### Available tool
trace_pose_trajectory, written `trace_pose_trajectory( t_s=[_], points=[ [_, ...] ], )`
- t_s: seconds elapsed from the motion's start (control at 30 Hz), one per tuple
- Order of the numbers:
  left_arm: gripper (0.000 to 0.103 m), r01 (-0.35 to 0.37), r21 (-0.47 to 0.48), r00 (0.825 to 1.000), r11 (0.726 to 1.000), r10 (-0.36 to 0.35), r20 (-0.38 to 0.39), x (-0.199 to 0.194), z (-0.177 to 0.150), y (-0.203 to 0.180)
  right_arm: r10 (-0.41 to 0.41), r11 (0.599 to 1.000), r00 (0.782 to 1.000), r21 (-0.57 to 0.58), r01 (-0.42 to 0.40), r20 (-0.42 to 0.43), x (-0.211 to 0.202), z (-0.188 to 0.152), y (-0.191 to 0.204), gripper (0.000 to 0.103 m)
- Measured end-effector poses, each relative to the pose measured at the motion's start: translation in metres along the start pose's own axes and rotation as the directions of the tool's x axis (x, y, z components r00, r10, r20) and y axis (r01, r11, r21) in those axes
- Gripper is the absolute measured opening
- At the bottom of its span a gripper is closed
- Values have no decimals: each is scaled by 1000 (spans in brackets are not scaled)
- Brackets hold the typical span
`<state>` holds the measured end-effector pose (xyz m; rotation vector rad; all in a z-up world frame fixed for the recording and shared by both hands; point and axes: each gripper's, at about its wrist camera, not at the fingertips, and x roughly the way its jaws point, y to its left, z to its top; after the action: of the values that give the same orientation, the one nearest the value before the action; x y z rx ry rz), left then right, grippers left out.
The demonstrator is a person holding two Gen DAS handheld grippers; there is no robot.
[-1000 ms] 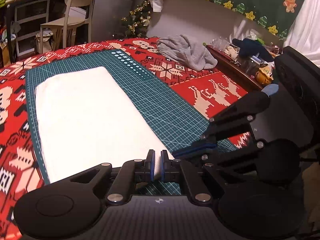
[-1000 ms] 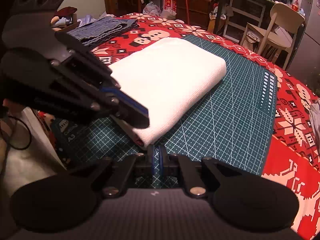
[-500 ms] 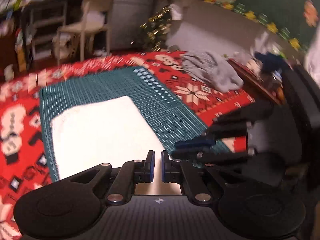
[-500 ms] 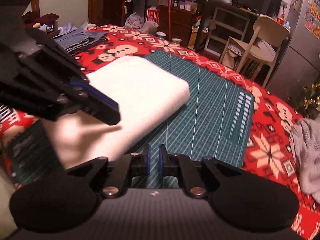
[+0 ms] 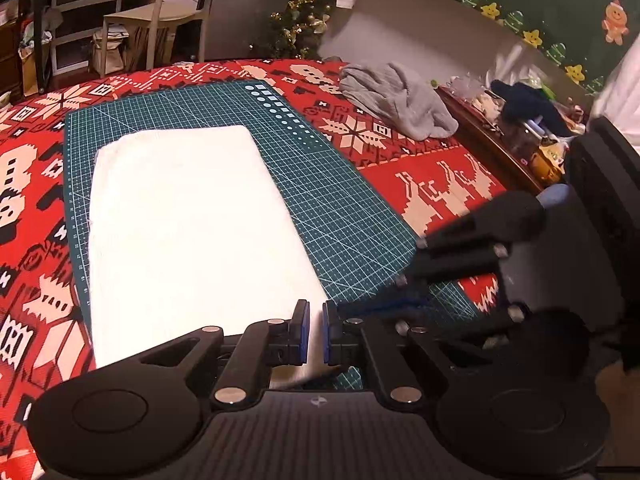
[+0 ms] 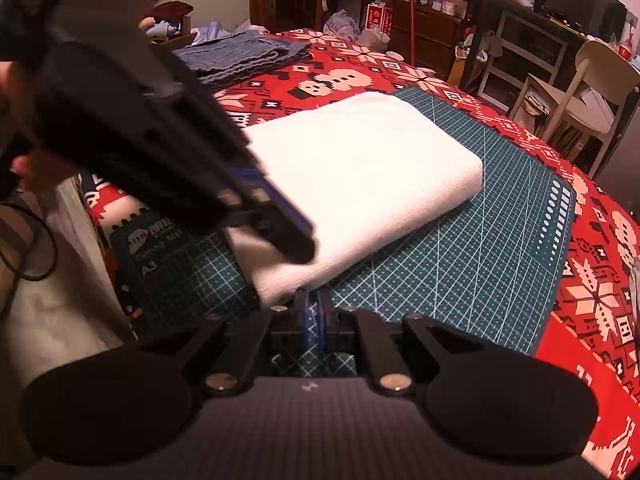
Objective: Fold clothes
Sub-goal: 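Grip the sweater end with the right tool and tuck it under while the left tool holds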
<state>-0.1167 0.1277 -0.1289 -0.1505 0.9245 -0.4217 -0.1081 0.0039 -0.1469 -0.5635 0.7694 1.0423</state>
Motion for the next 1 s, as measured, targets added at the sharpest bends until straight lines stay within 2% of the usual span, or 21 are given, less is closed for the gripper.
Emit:
trace_pose_trajectory(
  t_s=[0.1,0.27,0.4,0.47,0.5,0.53,0.6,0.77,0.83,0.9,1.0],
  points=[
    [5,-23,3,1000,1000,23,4,-1,1,2,-32,999,999,11,32,4,6,3,-5,8],
    [5,-28,18,1000,999,29,-3,-4,-4,0,13,1000,1000,-23,-14,-9,7,1,14,7],
    [5,-29,24,1000,999,30,-8,-10,-12,-3,79,994,997,-74,-81,-24,3,-6,33,9],
    [5,-33,12,999,999,33,-2,-14,-12,-1,66,996,998,-57,-67,-24,6,-4,26,9],
    [5,-36,10,999,999,36,4,-15,-11,0,56,997,998,-44,-57,-23,8,-3,21,15],
    [5,-39,8,999,999,39,11,-15,-9,0,45,998,999,-30,-46,-23,10,-2,16,16],
    [5,-54,17,998,998,53,31,-16,-4,2,2,1000,1000,-19,-2,-10,9,1,7,16],
    [5,-75,51,996,996,72,58,-11,10,4,-49,999,999,-17,49,21,10,9,-9,16],
    [5,-83,59,995,995,79,55,-6,12,5,-32,999,999,-31,33,20,15,11,-2,14],
    [5,-80,62,996,995,78,45,-2,11,5,-15,999,1000,-46,16,20,20,13,4,5],
    [5,-80,77,996,994,77,43,-3,4,3,38,997,999,-66,-37,10,21,12,20,4]
  ],
)
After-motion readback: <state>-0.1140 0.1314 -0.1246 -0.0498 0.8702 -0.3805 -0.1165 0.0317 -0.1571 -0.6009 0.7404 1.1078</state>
